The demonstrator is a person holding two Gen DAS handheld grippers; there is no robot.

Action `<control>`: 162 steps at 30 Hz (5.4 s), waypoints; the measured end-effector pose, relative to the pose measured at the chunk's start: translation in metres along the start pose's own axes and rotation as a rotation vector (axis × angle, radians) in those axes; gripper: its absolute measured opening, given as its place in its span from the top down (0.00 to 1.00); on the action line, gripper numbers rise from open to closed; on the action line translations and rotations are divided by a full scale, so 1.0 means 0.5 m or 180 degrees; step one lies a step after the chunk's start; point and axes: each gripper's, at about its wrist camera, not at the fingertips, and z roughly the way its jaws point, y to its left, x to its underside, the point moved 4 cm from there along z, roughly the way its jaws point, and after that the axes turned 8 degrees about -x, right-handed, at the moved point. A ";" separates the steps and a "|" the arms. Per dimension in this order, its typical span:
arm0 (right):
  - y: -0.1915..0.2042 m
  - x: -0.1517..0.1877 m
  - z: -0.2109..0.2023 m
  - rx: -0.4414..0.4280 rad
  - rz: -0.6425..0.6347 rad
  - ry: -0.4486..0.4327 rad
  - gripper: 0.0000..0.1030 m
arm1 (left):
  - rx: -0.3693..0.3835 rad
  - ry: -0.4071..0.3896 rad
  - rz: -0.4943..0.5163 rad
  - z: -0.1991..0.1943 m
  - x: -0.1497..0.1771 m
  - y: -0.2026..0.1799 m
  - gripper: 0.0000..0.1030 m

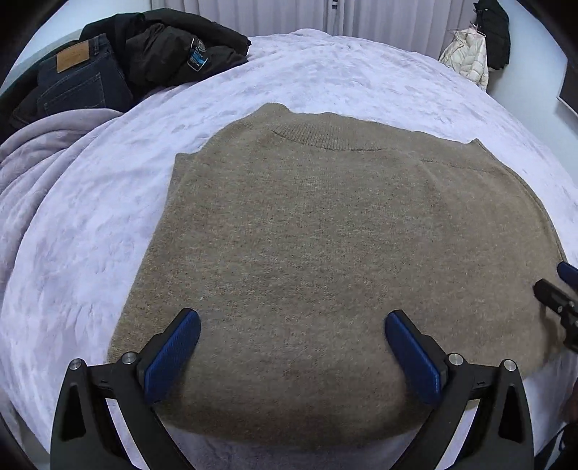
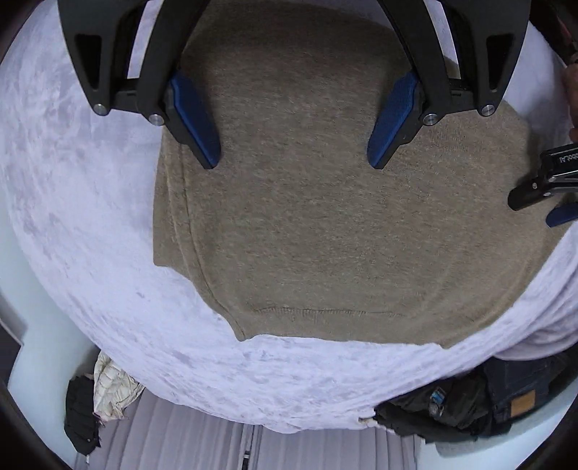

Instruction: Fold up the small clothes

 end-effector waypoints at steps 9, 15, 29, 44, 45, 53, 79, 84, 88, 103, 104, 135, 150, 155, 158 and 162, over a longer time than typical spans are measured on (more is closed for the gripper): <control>-0.052 0.041 -0.050 0.0147 -0.0033 0.0056 0.14 | -0.0067 -0.0063 -0.0325 -0.054 0.009 0.116 0.00; -0.060 -0.063 -0.072 -0.0003 0.0046 -0.0324 0.14 | 0.0170 -0.0317 -0.0195 -0.052 -0.129 0.063 0.00; -0.147 -0.086 0.001 0.0490 0.0587 -0.0102 0.14 | 0.0546 0.0088 -0.0771 0.027 -0.107 0.236 0.00; 0.140 -0.077 0.030 -0.0141 -0.0261 0.0005 0.14 | 0.1526 0.0647 -0.0378 0.131 -0.109 0.084 0.00; 0.137 -0.079 0.032 -0.0113 -0.0250 0.0016 0.14 | 0.1565 0.0626 -0.0400 0.128 -0.109 0.087 0.00; 0.104 -0.207 0.126 0.0117 0.0119 0.0252 0.14 | 0.1440 0.0656 -0.0646 0.098 -0.119 0.114 0.70; 0.191 0.015 0.048 0.0202 -0.0268 0.0133 0.03 | 0.0973 0.0596 -0.0311 -0.016 -0.168 0.048 0.75; 0.159 0.014 0.000 0.0099 -0.0311 0.0072 0.03 | 0.0858 0.0557 -0.0141 -0.064 -0.187 0.000 0.77; 0.080 0.002 -0.039 0.0193 -0.0059 -0.0132 0.03 | 0.0799 0.0468 0.0018 -0.128 -0.206 -0.069 0.78; -0.197 0.097 -0.138 0.0275 0.0687 -0.0358 0.03 | 0.0574 0.0839 0.1040 -0.099 -0.148 -0.569 0.86; -0.206 0.106 -0.139 0.0265 0.0722 -0.0351 0.03 | 0.0554 0.0881 0.1072 -0.081 -0.133 -0.583 0.86; -0.169 -0.068 0.012 -0.2262 0.1113 0.0268 0.26 | 0.0534 0.0136 0.0865 -0.105 -0.023 -0.353 0.04; -0.174 -0.163 -0.045 -0.1521 0.0658 -0.0025 0.87 | 0.1173 0.0261 0.0810 -0.137 -0.069 -0.437 0.04; -0.230 -0.111 0.037 -0.1293 0.0833 0.0237 0.87 | 0.0924 0.0142 0.1127 -0.106 -0.044 -0.485 0.04; -0.240 -0.104 0.043 -0.1358 0.0872 0.0175 0.81 | 0.0977 0.0172 0.1122 -0.124 -0.049 -0.473 0.04; -0.258 -0.108 -0.035 -0.1034 0.0789 -0.0063 0.66 | 0.1136 0.0061 0.0748 -0.171 -0.080 -0.392 0.04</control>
